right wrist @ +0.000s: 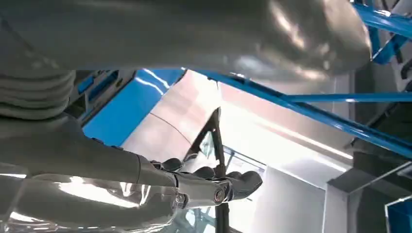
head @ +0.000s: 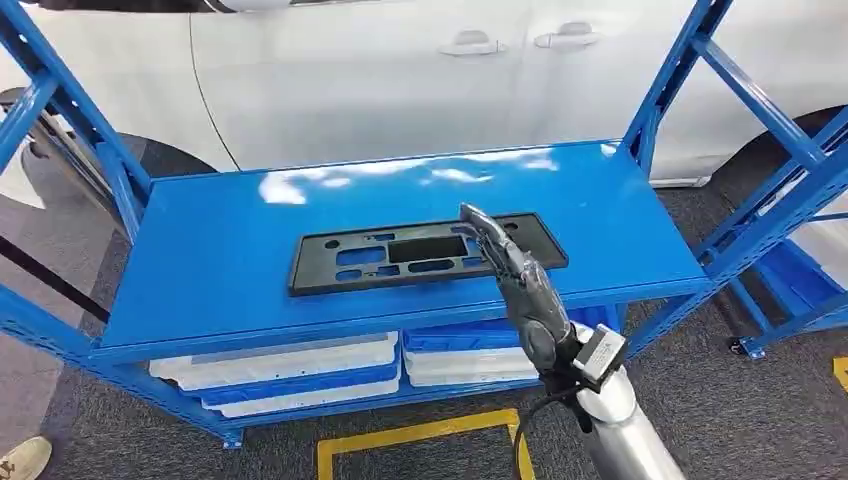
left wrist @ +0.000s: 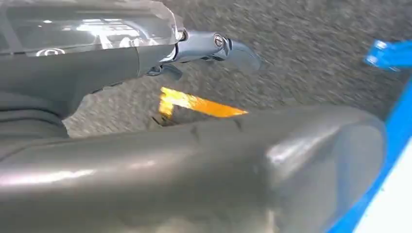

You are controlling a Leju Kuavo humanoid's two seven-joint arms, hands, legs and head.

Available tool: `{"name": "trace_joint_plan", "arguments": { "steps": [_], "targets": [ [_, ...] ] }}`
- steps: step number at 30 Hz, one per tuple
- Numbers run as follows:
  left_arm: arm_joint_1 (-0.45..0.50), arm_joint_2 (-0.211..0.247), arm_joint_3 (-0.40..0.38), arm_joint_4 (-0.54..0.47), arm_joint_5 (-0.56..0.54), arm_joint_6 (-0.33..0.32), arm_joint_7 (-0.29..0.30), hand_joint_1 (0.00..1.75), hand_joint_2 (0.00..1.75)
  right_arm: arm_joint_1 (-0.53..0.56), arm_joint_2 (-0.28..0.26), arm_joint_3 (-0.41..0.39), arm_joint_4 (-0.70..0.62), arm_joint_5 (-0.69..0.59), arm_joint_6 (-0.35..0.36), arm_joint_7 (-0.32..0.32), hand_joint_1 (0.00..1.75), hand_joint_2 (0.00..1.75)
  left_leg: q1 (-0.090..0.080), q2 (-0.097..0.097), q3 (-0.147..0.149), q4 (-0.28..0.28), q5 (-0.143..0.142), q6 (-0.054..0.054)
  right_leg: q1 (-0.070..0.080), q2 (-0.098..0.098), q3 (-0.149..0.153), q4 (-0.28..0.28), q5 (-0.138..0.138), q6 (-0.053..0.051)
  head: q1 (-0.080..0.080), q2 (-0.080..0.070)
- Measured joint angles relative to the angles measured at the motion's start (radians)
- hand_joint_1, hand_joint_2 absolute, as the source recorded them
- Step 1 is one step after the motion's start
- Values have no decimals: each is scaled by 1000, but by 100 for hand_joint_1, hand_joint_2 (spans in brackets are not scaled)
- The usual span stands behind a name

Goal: Take the parts from the cabinet and place them on the table.

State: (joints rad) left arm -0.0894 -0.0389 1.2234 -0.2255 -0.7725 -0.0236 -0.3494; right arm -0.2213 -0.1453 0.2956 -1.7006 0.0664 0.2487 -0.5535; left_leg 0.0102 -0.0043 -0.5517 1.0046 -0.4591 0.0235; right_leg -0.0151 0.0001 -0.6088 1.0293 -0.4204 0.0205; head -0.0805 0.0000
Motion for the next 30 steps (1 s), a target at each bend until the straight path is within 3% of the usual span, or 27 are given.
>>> {"name": "trace_joint_plan", "arguments": {
  "steps": [1,4,6,7,9,10,11,12,13,15,16,19,20,21,22,25,26,27,28,29,30],
  "targets": [
    [-1,0,2,0,3,-5,-3,0,0,-10,0,4,5,-4,3,3,0,0,-7,0,-4,4,-4,-7,8,0,8,-13,-13,-3,0,0],
    [-1,0,5,0,9,-17,-10,0,0,-31,-1,19,25,-10,6,16,0,0,-3,1,-1,-1,-4,-22,12,4,3,-11,-12,-18,0,0],
    [-2,3,6,0,9,-24,-11,0,0,-41,-1,28,38,-11,6,18,0,0,-1,1,-4,16,-19,-33,1,2,13,-26,-6,-31,0,0],
    [-2,3,7,0,9,-27,-11,0,0,-48,-1,35,42,-11,6,18,0,0,-2,1,-25,61,-50,-35,1,1,14,-26,-8,-37,0,0],
    [-3,3,8,0,8,-30,-11,0,0,-52,0,44,53,-11,4,21,0,0,2,1,-105,223,-126,-41,4,-1,15,-26,-12,-43,0,0],
    [-2,3,8,0,8,-30,-11,0,0,-52,0,47,57,-10,3,24,0,0,2,1,-142,292,-145,-44,5,-1,15,-26,-15,-45,0,0],
    [0,3,8,0,8,-30,-11,0,0,-52,0,50,61,-9,2,27,0,0,2,1,-159,318,-142,-45,6,0,15,-25,-16,-45,0,0],
    [0,3,8,0,8,-30,-11,0,0,-52,0,53,64,-7,1,29,0,0,2,1,-152,295,-114,-44,6,1,18,-25,-19,-44,0,0],
    [0,3,8,0,8,-30,-11,0,0,-52,0,55,66,-7,0,31,0,0,2,1,-121,225,-70,-42,6,2,24,-24,-21,-42,0,0],
    [-1,4,8,0,8,-30,-11,0,0,-52,0,57,67,0,-1,34,0,0,2,1,-30,40,23,-35,6,3,37,-21,-28,-35,0,0],
    [-1,4,8,0,7,-29,-10,0,0,-52,0,58,68,9,-6,36,0,0,-3,0,-14,11,4,-31,13,3,37,-18,-31,-29,0,0],
    [-1,4,9,0,6,-21,9,0,0,-53,0,67,77,67,-36,40,0,0,-8,-2,-19,10,7,-16,9,3,34,-21,-29,-15,0,0],
    [0,3,9,0,5,-18,21,0,0,-55,0,70,80,102,-54,43,0,0,-2,-2,-17,3,11,-10,13,4,35,-21,-30,-8,0,0],
    [-1,2,9,0,-1,-14,36,0,0,-59,0,77,85,148,-79,50,0,0,3,0,-12,-4,15,-3,8,3,33,-13,-39,-3,0,0],
    [-2,2,9,0,-6,-9,48,0,0,-68,0,88,92,197,-106,55,0,0,2,0,-11,-5,15,2,8,2,18,22,-63,0,0,0],
    [-3,2,9,0,-13,-5,64,0,0,-73,0,125,132,284,-166,58,0,0,1,2,-12,-4,12,9,4,2,-99,256,-165,9,0,0],
    [-3,2,9,0,-13,-5,65,0,0,-73,0,133,142,289,-170,58,0,0,0,2,-11,-4,12,9,2,2,-125,298,-166,10,0,0],
    [-3,2,9,0,-13,-5,66,0,0,-73,0,139,149,293,-174,58,0,0,0,1,-9,-3,10,9,1,2,-124,288,-145,11,0,0],
    [-2,2,9,0,-13,-6,67,0,0,-75,0,145,155,293,-176,58,0,0,1,-1,-6,-2,7,7,0,1,-95,218,-94,9,0,0],
    [-2,1,9,0,-13,-5,68,0,0,-77,0,148,158,293,-177,58,0,175,1,-2,-3,-1,5,5,0,1,-62,147,-55,7,0,0],
    [-2,0,9,0,-13,-6,69,0,0,-80,0,152,161,293,-177,58,0,175,1,-2,2,0,0,2,0,0,-14,46,-7,2,0,0]
  ]
}}
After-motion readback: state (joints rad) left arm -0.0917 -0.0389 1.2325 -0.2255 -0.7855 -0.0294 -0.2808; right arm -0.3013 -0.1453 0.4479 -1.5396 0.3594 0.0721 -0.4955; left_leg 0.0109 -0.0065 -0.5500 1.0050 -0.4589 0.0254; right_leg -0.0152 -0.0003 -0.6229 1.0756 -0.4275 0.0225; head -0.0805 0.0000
